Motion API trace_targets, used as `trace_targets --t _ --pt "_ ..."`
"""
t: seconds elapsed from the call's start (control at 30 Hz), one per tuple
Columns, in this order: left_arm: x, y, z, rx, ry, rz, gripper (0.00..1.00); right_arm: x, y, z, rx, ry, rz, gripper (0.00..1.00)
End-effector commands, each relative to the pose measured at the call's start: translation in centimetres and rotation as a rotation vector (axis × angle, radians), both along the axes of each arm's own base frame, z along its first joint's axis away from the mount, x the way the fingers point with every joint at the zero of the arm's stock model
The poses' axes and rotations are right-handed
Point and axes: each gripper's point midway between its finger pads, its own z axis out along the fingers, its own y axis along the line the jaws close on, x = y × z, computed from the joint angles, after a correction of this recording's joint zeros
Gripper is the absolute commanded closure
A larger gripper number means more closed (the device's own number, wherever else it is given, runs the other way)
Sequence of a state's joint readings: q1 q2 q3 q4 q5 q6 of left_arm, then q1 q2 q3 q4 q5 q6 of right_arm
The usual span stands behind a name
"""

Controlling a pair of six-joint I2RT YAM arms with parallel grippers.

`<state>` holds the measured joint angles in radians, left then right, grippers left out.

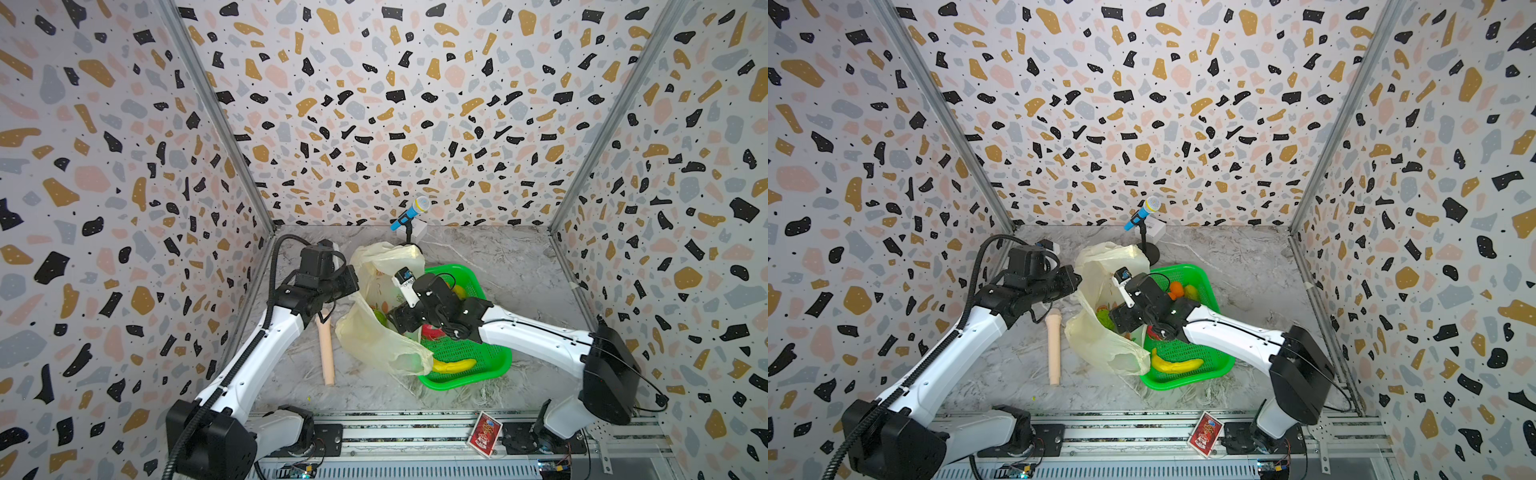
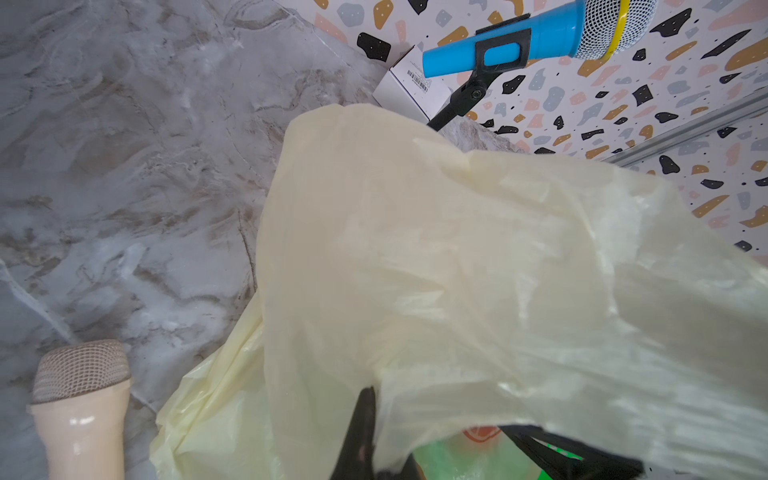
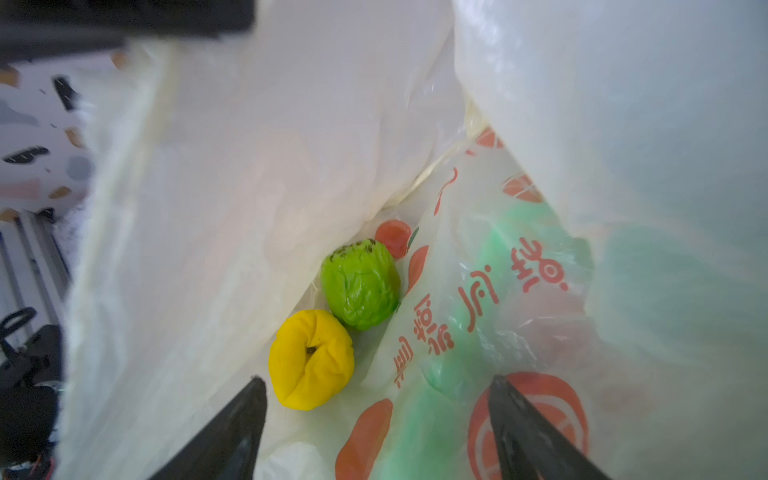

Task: Place the fruits into the plastic bag
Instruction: 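Carry the yellow lemon into the bag and release it beside the custard apple, then withdraw the right gripper to the basket and grasp the yellow banana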

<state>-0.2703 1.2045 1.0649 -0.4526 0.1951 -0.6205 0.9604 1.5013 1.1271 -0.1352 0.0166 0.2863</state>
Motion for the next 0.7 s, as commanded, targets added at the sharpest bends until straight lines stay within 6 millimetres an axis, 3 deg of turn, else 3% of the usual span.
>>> trace_targets --t 0.0,0.17,0.3,0.47,0.53,0.67 --pt "0.8 0.4 1.5 0.009 -0.049 0.018 1.0 -0.4 -2.1 3.7 0.089 -0.108 -0.033 0.17" --pt "0.9 0.5 1.3 0.014 -0.053 0.03 1.0 -1.4 -7.9 3.8 0.092 -0.133 -0.16 0.17" --pt "1.0 0.7 1.2 0.015 -0.056 0.037 1.0 -2.5 -12.5 2.4 0.052 -0.105 -0.263 0.18" --pt "1.2 0.4 1.0 0.007 -0.052 0.031 1.0 -3.8 -15.9 -3.7 -0.145 0.094 -0.294 0.18" --pt "1.2 0.3 0.9 0.002 -0.046 0.028 1.0 -5.0 -16.0 -6.7 -0.242 0.197 -0.245 0.18" --pt "1.3 0.2 0.8 -0.009 -0.041 0.03 1.0 -7.3 -15.2 -10.7 -0.376 0.354 -0.124 0.17"
